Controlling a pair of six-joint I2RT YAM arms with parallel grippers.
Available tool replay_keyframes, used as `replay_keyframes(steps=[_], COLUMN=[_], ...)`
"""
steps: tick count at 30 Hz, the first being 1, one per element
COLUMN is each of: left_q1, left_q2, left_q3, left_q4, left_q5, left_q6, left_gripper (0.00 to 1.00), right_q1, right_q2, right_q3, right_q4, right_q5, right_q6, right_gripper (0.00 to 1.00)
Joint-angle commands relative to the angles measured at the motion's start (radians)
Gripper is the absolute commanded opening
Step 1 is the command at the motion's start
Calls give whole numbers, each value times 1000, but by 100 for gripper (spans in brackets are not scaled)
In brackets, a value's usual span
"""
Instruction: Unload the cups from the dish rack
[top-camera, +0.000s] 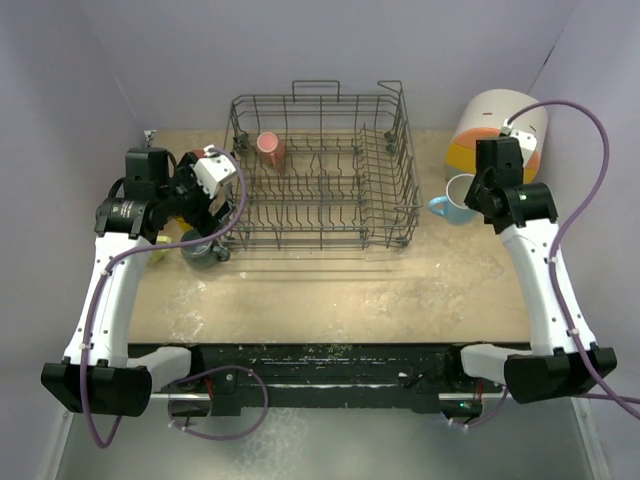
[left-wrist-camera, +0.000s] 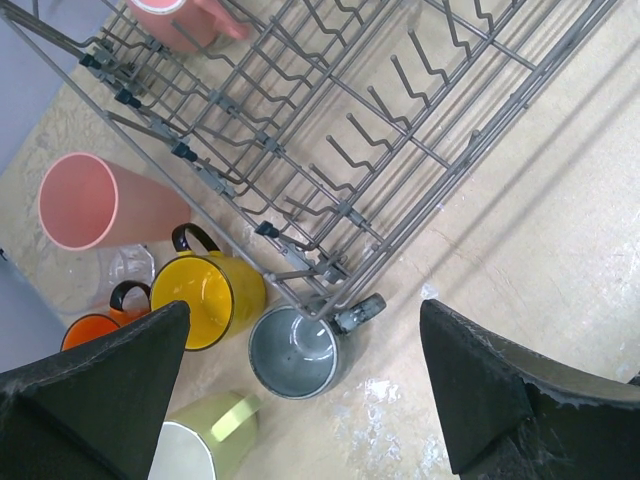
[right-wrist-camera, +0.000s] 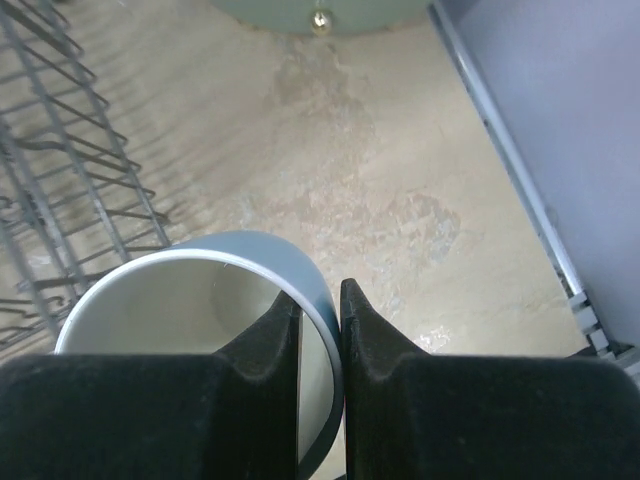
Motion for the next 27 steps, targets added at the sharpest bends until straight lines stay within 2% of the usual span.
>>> replay_keyframes(steps=[1,8,14,20,27], left_q1=[8,8,8,6,6], left_q2=[-28,-27,45,177,159], left_q3=[38,33,33,109,65], left_q4=[-15,-2,105,164,181], left_q5=[3,-1,-5,7,-10], left_q6=[-8,-17,-59,-139,-127], left_gripper=[99,99,99,100,99], right_q1=[-55,-111,-119,-120,-120], right_q2=[31,190,309,365,424], right_q3=[-84,-161,-207,-298,-330], right_q4=[198,321,396,485,551], right_q5=[-56,-114,-94,-49,0], right_q6=[68,104,133,161,193], right_gripper=[0,0,0,0,0])
